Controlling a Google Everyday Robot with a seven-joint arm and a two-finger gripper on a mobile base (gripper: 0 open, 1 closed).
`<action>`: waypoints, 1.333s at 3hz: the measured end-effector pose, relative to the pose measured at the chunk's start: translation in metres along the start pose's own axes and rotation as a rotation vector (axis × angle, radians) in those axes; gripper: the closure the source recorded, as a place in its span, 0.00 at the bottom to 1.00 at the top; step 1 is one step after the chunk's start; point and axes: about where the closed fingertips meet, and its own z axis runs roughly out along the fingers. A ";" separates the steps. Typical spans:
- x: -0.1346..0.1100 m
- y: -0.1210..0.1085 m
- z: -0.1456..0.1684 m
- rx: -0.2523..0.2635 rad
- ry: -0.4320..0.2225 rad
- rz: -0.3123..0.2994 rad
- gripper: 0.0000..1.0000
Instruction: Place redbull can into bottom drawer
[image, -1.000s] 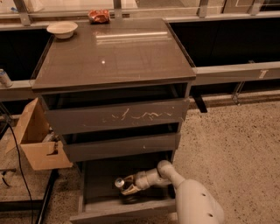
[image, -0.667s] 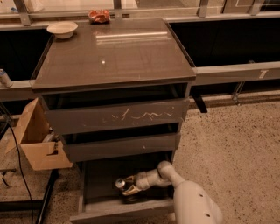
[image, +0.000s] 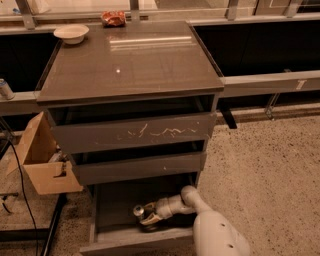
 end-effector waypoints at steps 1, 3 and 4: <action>0.002 -0.002 0.000 0.000 -0.002 0.008 1.00; 0.003 -0.004 0.000 -0.001 -0.003 0.011 0.57; 0.003 -0.004 0.000 -0.001 -0.003 0.011 0.35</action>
Offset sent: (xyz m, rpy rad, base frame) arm 0.0122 -0.0074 -0.0026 -0.0019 0.0084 -0.0112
